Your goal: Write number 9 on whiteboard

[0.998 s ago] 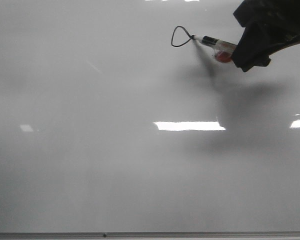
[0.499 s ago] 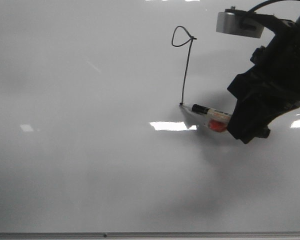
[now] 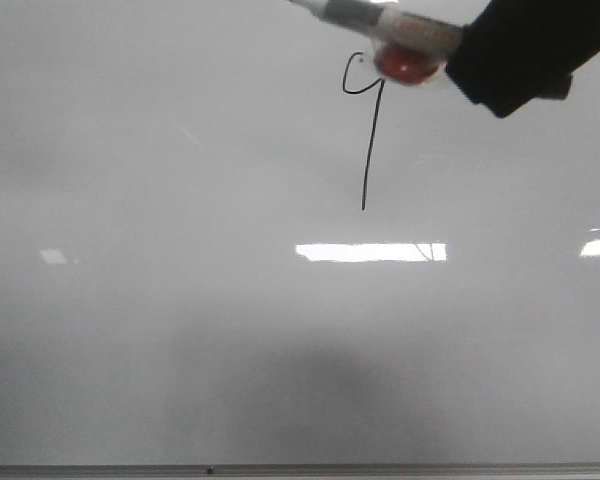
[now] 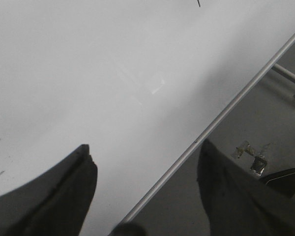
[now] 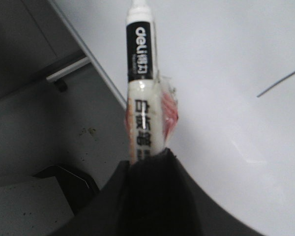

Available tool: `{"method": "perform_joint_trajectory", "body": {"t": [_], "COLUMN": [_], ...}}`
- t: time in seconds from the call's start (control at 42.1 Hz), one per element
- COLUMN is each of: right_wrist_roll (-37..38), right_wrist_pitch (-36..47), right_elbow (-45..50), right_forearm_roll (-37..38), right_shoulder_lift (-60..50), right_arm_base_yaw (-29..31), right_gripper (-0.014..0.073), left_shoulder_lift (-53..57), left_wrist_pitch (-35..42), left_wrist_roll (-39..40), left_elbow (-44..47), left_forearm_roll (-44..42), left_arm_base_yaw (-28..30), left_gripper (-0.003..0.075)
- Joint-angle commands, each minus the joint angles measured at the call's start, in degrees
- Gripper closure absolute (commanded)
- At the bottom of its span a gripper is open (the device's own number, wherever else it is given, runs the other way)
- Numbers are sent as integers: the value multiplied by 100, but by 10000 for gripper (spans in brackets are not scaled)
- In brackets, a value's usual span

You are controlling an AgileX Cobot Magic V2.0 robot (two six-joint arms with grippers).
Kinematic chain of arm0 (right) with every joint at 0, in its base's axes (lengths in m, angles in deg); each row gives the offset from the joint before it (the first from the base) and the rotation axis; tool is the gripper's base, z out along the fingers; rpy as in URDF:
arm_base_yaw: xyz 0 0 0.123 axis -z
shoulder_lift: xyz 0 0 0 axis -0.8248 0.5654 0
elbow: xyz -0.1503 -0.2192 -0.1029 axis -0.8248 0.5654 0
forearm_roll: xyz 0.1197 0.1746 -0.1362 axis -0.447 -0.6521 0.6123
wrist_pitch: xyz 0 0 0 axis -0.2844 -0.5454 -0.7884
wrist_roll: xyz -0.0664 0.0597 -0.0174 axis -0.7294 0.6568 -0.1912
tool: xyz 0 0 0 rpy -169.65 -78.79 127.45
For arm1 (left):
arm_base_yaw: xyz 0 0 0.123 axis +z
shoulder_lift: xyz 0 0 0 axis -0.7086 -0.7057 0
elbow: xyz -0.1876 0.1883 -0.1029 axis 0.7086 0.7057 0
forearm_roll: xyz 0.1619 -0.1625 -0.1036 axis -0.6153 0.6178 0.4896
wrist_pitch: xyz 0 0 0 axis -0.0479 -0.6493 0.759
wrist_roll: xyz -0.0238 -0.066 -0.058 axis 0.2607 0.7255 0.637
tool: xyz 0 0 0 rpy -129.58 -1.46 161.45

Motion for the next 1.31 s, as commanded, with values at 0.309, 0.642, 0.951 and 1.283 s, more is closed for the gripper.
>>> {"method": "perform_joint_trajectory", "body": {"t": [0.309, 0.642, 0.951, 1.283], "right_wrist_roll": [-246, -246, -246, -246], "right_wrist_pitch": [-318, -556, -592, -610], "right_elbow": [336, 376, 376, 376], "right_forearm_roll": [-72, -72, -72, -72], "right_shoulder_lift": [-1111, -1116, -1116, -1116], "right_arm_base_yaw": [-156, -156, -156, -156], "right_gripper": [652, 652, 652, 652], "left_shoulder_lift": [76, 76, 76, -3], "left_wrist_pitch": [334, 334, 351, -12], "left_wrist_roll": [67, 67, 67, -831], "left_elbow": [-159, -159, -159, -351], "left_forearm_roll": [134, 134, 134, 1082], "left_arm_base_yaw": [3, 3, 3, -225], "left_gripper": [281, 281, 281, 281]}}
